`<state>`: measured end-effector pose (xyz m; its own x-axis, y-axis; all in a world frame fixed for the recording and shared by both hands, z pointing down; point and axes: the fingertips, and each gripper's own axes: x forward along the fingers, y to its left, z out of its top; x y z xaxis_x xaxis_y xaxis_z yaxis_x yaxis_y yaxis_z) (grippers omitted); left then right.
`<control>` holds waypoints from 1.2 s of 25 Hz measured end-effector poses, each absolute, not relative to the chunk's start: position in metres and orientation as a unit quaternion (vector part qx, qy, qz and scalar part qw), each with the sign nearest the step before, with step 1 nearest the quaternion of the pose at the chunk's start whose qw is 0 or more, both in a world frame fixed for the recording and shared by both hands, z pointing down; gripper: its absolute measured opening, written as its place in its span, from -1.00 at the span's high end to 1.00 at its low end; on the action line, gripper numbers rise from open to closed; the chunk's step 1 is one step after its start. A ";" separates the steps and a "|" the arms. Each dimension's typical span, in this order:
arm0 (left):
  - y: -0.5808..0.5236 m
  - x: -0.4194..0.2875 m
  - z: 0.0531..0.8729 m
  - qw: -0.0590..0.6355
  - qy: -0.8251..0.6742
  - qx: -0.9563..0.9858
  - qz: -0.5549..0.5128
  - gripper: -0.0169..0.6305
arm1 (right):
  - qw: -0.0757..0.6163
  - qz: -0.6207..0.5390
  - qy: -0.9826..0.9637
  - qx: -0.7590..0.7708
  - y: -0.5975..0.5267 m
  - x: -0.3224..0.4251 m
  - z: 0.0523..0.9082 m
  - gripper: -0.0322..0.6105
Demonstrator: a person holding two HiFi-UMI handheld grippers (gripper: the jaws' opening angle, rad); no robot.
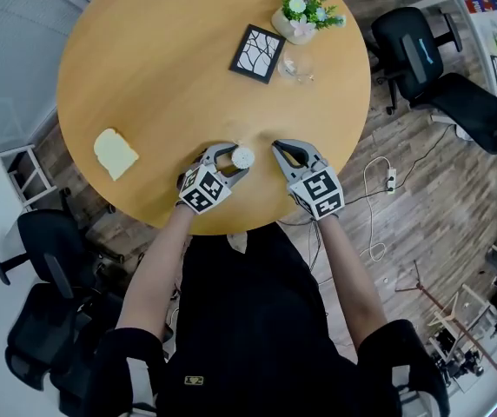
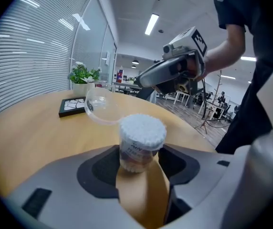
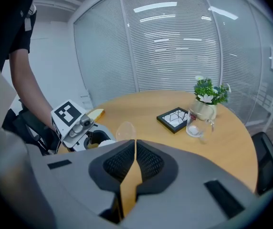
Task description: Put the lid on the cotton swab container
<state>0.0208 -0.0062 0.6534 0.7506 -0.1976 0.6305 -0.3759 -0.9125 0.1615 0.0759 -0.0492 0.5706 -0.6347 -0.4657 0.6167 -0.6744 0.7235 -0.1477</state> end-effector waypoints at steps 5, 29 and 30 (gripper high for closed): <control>-0.007 0.022 0.654 0.140 -0.156 0.925 0.317 0.16 | 0.276 0.194 -0.886 0.319 -0.074 0.070 0.582 0.88; -0.007 0.021 0.655 0.139 -0.157 0.925 0.317 0.16 | 0.313 0.183 -0.893 0.268 -0.113 0.028 0.609 0.88; -0.007 0.021 0.655 0.139 -0.157 0.925 0.317 0.16 | 0.311 0.182 -0.895 0.264 -0.112 0.027 0.608 0.88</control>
<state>0.0209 -0.0067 0.6551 0.7489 -0.2031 0.6307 -0.3794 -0.9118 0.1568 0.0265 -0.1119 0.6082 -0.6677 -0.3590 0.6522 -0.5855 0.7942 -0.1622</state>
